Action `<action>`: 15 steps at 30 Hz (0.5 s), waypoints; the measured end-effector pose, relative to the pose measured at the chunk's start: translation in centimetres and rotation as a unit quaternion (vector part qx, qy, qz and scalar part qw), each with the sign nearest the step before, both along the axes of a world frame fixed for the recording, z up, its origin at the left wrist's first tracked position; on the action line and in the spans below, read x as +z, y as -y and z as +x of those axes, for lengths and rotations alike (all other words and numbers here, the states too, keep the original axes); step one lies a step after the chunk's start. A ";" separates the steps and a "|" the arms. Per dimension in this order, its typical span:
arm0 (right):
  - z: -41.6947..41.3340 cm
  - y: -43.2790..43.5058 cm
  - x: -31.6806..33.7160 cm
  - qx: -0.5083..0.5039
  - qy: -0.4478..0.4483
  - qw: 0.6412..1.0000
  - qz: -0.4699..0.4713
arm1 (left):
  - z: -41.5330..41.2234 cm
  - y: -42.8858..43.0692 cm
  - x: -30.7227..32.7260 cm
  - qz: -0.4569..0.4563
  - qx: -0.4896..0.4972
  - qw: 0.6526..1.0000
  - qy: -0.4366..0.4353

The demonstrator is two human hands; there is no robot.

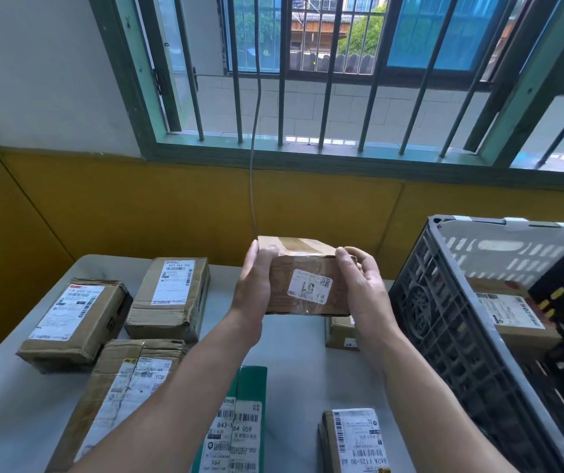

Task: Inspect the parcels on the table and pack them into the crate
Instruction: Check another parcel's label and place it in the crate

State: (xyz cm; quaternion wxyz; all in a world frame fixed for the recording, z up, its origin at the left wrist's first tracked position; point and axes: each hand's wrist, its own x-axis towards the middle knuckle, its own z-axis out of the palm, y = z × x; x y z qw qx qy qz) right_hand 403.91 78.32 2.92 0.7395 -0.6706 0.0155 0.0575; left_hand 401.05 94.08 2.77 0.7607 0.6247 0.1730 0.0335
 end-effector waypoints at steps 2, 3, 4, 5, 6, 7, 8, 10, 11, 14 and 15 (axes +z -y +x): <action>0.1 -0.1 0.1 -0.009 -0.013 1.000 0.004 | 0.0 0.1 -0.2 0.004 -0.018 1.000 0.007; 0.2 0.0 0.1 -0.014 -0.015 1.000 0.004 | 0.0 0.1 -0.2 0.002 -0.027 1.000 0.009; 0.3 0.1 0.1 -0.017 -0.017 1.000 0.006 | 0.1 0.1 -0.1 -0.004 -0.036 0.999 0.009; 0.4 0.2 0.0 -0.020 -0.019 1.000 0.008 | 0.1 0.1 0.0 -0.016 -0.044 0.999 0.004; 0.4 0.3 -0.1 -0.021 -0.023 0.999 0.010 | 0.1 0.1 0.3 -0.033 -0.051 0.998 -0.005; 0.4 0.3 -0.1 -0.021 -0.026 0.999 0.008 | 0.1 0.0 0.4 -0.048 -0.057 0.997 -0.015; 0.4 0.4 -0.2 -0.021 -0.028 0.999 0.005 | 0.1 -0.1 0.5 -0.056 -0.059 0.996 -0.022; 0.4 0.4 -0.3 -0.020 -0.034 0.999 -0.001 | 0.1 -0.1 0.4 -0.058 -0.054 0.997 -0.024; 0.4 0.4 -0.3 -0.018 -0.038 0.999 -0.003 | 0.1 -0.1 0.3 -0.057 -0.052 0.997 -0.021; 0.3 0.3 -0.2 -0.005 -0.055 0.998 -0.014 | 0.0 -0.2 0.2 -0.054 -0.060 0.997 -0.007; 0.2 0.3 -0.1 -0.002 -0.058 0.998 -0.021 | 0.0 -0.3 0.2 -0.056 -0.062 0.996 -0.003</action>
